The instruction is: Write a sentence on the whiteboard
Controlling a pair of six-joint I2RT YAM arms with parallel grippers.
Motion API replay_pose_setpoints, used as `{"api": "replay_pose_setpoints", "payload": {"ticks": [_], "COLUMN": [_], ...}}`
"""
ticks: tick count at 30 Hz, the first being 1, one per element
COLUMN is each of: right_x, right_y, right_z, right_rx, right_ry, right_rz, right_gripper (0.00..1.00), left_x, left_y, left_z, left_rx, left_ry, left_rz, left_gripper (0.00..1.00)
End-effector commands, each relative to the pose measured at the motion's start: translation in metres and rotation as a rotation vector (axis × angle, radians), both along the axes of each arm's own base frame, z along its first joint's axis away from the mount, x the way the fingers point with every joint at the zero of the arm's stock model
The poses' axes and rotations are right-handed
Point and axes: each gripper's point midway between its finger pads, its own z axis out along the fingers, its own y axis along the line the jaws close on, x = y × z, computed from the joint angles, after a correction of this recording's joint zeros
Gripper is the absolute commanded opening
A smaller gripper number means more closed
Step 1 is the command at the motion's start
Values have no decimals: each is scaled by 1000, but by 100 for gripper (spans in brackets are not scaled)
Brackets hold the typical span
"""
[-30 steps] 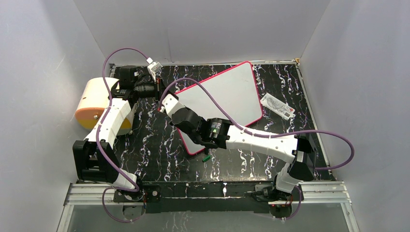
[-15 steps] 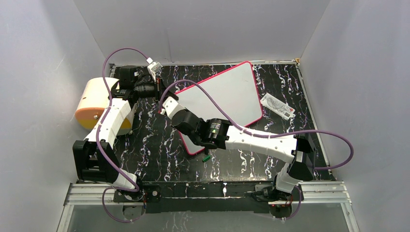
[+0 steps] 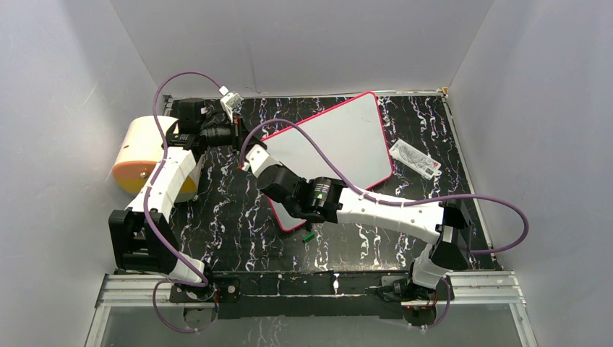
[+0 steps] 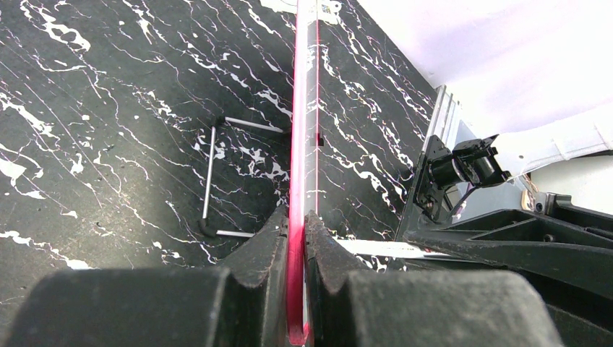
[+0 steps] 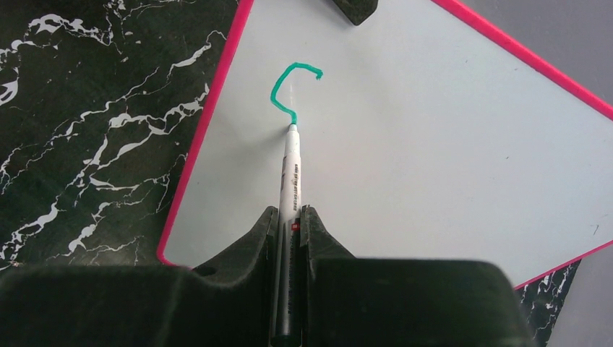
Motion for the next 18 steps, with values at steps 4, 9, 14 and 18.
{"api": "replay_pose_setpoints", "payload": {"ticks": [4,9,14,18], "right_x": [-4,-9,-14,-16], "right_y": [0,4,11,16], "right_z": [1,-2,0,4], "right_rx": [20,11,31,52], "right_ry": [25,35,44,44], "right_rz": [-2,16,41,53], "right_gripper": [0,0,0,0], "left_x": [-6,-6,-7,-7], "left_y": [2,2,2,2], "left_z": [-19,-19,-18,-18], "left_rx": [47,46,45,45], "left_ry": [36,38,35,34], "left_rz": [15,14,14,14], "left_gripper": [0,0,0,0]}}
